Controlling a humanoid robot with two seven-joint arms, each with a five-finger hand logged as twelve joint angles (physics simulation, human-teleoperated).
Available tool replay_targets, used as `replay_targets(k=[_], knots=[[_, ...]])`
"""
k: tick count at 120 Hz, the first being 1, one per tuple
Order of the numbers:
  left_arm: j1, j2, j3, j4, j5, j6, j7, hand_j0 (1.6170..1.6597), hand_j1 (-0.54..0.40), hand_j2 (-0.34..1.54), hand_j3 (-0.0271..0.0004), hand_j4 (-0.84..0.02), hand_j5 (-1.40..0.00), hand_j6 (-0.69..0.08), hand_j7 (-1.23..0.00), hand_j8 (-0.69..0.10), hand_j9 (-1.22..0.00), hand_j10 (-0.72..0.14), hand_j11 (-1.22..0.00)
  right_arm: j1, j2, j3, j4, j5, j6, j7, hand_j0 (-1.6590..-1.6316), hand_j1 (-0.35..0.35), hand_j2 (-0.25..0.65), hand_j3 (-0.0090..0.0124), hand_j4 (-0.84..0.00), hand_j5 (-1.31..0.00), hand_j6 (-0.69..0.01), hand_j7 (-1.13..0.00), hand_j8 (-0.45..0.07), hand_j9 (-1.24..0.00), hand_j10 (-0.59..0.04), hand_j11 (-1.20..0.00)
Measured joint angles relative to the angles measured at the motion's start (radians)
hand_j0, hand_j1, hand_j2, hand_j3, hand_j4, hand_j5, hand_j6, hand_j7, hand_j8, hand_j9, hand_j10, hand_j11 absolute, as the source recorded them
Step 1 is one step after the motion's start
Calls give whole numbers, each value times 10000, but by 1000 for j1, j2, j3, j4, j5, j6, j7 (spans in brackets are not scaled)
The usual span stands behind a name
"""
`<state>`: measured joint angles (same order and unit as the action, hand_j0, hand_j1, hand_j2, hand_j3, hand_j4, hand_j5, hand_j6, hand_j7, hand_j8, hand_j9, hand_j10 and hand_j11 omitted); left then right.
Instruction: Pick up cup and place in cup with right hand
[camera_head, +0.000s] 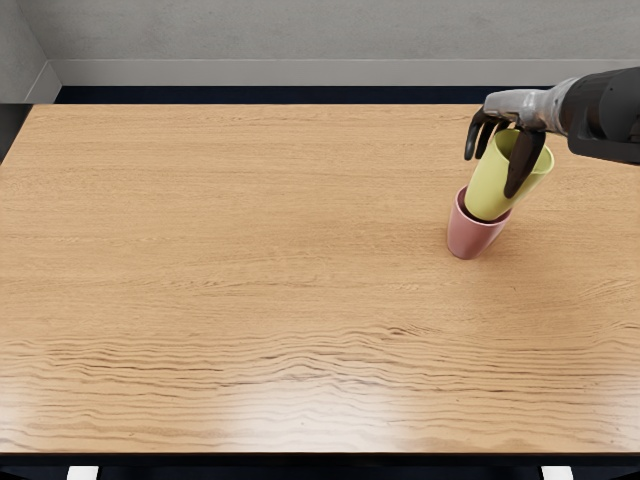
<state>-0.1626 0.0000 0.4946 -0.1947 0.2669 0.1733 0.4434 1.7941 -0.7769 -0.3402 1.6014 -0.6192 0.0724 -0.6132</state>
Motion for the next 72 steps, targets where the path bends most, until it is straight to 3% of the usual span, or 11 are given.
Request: replay_targets(k=[14, 23, 45, 72], knots=[[0, 0, 0, 0, 0, 0, 0, 16580, 3491, 2, 1, -6, 1, -8, 1, -8, 1, -6, 2, 0, 1, 0, -1, 0, -1, 1, -16513, 1370, 905, -4, -5357, -8520, -4314, -7664, -2119, -7780, -1860, -7664], [0, 0, 0, 0, 0, 0, 0, 16581, 3491, 2, 1, -6, 0, -8, 1, -8, 1, -5, 1, -1, 2, 1, -1, 1, -4, 2, -16533, 891, 485, 0, -4565, -7022, -3849, -6423, -2325, -6510, -2133, -6427], [0, 0, 0, 0, 0, 0, 0, 16581, 3491, 3, 0, -6, 0, -8, 0, -8, 0, -5, 0, -1, 2, 2, -1, 4, -8, 2, -16561, -921, 76, 0, -2532, -3723, -2248, -3476, -1625, -3513, -1543, -3479], [13, 0, 0, 0, 0, 0, 0, 16581, 3490, 3, 0, -5, -1, -7, 0, -6, 0, -4, 0, -1, 7, 1, -1, 8, -10, 2, -16574, -2178, -43, 0, -1252, -1746, -1169, -1660, -955, -1675, -920, -1663]])
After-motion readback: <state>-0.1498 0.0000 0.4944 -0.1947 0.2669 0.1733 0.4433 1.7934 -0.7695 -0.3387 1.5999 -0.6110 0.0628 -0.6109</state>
